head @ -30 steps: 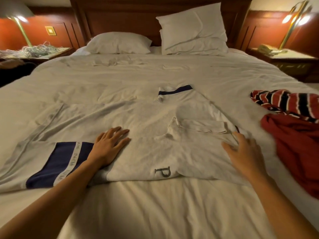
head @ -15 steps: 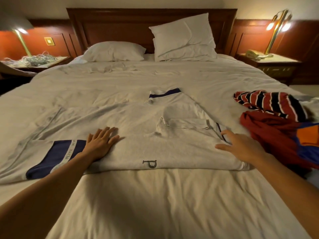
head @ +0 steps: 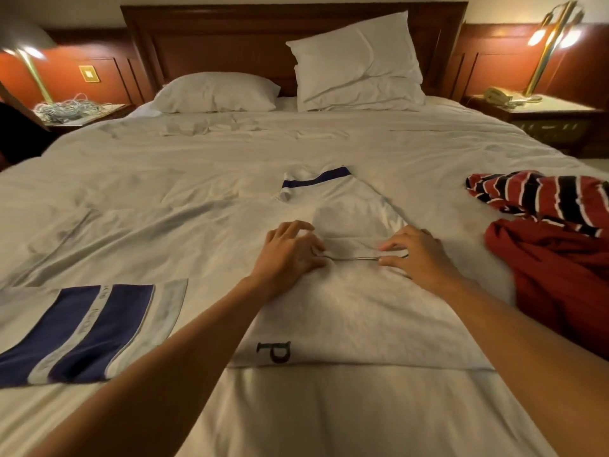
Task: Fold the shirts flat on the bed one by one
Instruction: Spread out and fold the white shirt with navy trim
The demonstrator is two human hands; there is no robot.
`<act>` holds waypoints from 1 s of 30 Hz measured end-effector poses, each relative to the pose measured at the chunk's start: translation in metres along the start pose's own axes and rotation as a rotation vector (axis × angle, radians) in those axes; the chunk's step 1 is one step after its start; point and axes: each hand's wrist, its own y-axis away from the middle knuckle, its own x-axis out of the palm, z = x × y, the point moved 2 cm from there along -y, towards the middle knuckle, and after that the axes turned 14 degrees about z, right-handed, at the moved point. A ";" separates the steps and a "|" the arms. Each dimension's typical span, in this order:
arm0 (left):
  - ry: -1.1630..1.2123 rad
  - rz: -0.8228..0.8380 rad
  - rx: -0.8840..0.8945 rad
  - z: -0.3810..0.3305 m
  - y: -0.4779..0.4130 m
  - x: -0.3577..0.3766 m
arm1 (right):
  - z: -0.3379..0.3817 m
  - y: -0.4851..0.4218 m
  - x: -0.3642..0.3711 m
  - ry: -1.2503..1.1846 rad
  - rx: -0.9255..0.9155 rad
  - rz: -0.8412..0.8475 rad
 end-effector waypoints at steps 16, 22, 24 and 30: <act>0.701 0.118 -0.129 -0.044 0.087 -0.059 | 0.044 0.108 -0.077 -0.263 -0.128 0.253; 0.671 0.064 -0.417 -0.055 0.089 -0.018 | 0.041 0.121 -0.022 -0.136 0.328 0.063; 0.627 0.079 -0.404 -0.062 0.082 -0.014 | 0.050 0.122 -0.012 -0.034 0.411 0.029; 0.784 -0.052 -0.561 -0.063 0.078 -0.012 | 0.059 0.123 -0.009 0.007 0.518 0.063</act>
